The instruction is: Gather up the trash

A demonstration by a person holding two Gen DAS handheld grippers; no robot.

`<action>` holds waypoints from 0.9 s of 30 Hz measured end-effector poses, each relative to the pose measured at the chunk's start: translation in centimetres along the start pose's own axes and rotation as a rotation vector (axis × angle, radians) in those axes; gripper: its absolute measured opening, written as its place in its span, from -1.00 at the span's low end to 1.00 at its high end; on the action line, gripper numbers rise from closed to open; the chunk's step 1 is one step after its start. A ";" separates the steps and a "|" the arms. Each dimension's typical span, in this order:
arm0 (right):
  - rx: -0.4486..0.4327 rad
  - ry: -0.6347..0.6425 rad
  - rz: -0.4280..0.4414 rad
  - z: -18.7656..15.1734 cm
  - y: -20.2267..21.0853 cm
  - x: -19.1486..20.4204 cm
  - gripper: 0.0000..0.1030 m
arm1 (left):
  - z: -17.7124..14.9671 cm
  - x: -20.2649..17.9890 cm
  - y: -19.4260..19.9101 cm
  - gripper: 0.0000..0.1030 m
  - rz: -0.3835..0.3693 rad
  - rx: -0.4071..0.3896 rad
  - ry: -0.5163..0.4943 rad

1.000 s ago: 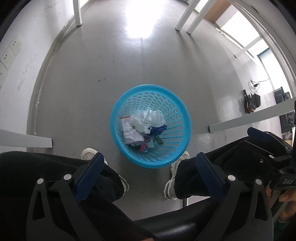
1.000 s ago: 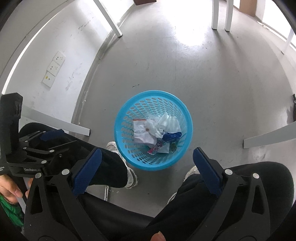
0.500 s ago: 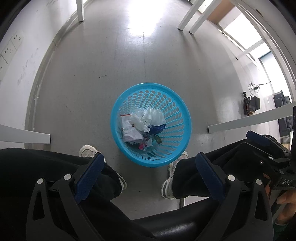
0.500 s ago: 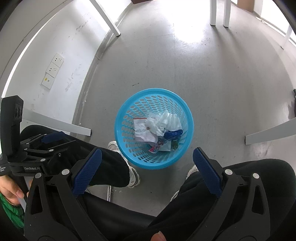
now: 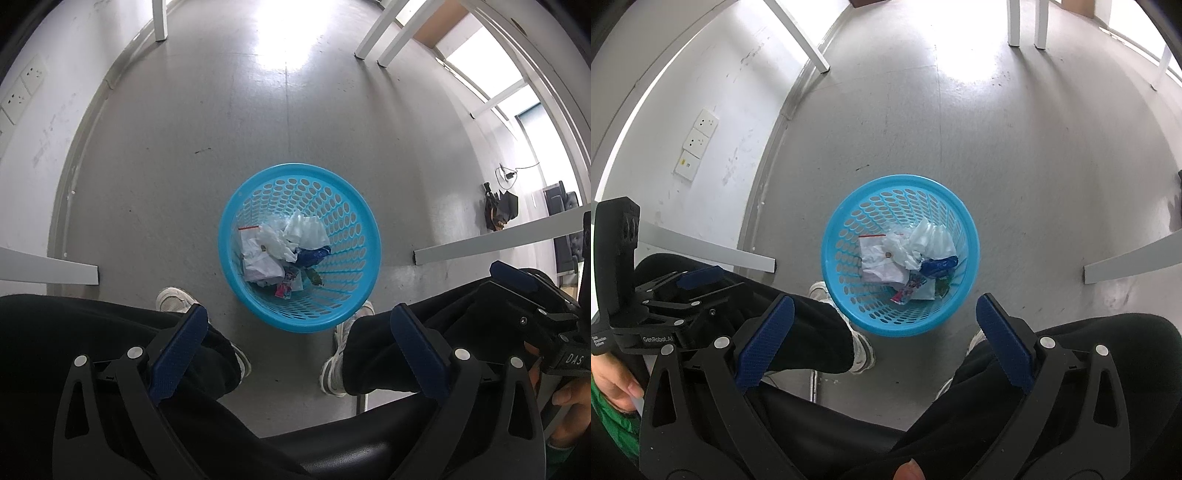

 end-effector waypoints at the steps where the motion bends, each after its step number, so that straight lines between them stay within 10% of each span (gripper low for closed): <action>1: 0.000 0.000 0.000 0.0 0.0 0.0 0.83 | 0.0 0.0 0.0 0.89 0.000 -0.001 0.000; 27: 0.003 -0.006 0.000 -0.1 -0.2 -0.2 0.83 | 0.0 0.0 0.0 0.89 0.001 0.002 0.002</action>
Point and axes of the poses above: each gripper's, at about its wrist camera, not at the fingertips, and y roughly against the way its jaws point, x to its left, z to its top, the point moved 8 cm from there along -y, roughly the way its jaws point, and after that the axes turned 8 degrees about -z, right-handed, at the moved point
